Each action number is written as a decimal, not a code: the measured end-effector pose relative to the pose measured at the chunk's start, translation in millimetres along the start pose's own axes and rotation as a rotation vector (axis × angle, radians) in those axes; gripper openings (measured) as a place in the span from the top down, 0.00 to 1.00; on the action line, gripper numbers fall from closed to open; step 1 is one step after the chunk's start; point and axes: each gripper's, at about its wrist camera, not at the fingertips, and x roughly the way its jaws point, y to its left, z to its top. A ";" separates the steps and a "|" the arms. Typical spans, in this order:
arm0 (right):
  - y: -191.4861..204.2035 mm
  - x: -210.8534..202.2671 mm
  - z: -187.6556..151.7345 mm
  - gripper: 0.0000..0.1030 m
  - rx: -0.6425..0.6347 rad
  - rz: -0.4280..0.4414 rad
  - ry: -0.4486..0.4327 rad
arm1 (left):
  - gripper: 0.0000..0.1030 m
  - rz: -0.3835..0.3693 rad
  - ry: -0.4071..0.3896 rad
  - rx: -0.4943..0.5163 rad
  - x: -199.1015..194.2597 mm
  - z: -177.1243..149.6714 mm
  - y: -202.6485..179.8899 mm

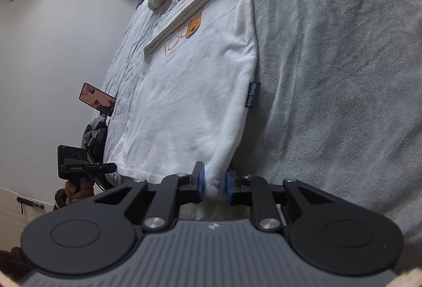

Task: Fold clothes

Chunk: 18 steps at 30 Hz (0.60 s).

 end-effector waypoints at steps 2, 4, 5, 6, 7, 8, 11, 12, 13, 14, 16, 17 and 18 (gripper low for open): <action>0.9 -4.2 2.9 0.81 0.003 0.015 -0.037 | 0.92 -0.025 -0.041 -0.003 -4.6 3.1 -1.0; 0.4 -8.7 6.8 0.81 0.016 0.029 -0.078 | 0.92 -0.042 -0.083 -0.016 -8.6 7.1 -0.3; -0.1 -10.2 9.0 0.81 0.022 0.031 -0.098 | 0.92 -0.044 -0.105 -0.024 -10.1 8.9 0.6; -0.7 -10.9 11.3 0.82 0.027 0.027 -0.116 | 0.92 -0.046 -0.125 -0.035 -11.1 11.0 1.8; -1.5 -10.8 13.8 0.82 0.032 0.023 -0.132 | 0.92 -0.048 -0.145 -0.047 -11.9 13.2 3.1; -2.3 -10.4 16.3 0.82 0.038 0.019 -0.148 | 0.92 -0.050 -0.171 -0.066 -12.9 16.2 4.6; -3.7 -7.0 24.3 0.82 0.054 0.010 -0.185 | 0.92 -0.048 -0.229 -0.108 -12.8 25.7 6.5; -4.1 -5.5 27.3 0.82 0.060 0.008 -0.195 | 0.92 -0.044 -0.246 -0.116 -11.6 29.3 5.6; -4.9 -3.8 30.5 0.82 0.072 0.006 -0.206 | 0.92 -0.039 -0.261 -0.125 -9.6 32.8 5.2; -5.8 -2.2 33.9 0.82 0.085 0.004 -0.218 | 0.92 -0.033 -0.276 -0.137 -7.3 36.3 5.5; -9.1 0.7 41.2 0.82 0.115 -0.003 -0.236 | 0.92 -0.013 -0.303 -0.167 -2.1 43.6 7.3; -11.1 2.8 45.2 0.82 0.131 -0.009 -0.244 | 0.92 -0.002 -0.313 -0.183 0.3 47.6 8.9; -13.2 5.0 49.4 0.82 0.148 -0.016 -0.252 | 0.92 0.008 -0.324 -0.199 2.4 51.6 10.4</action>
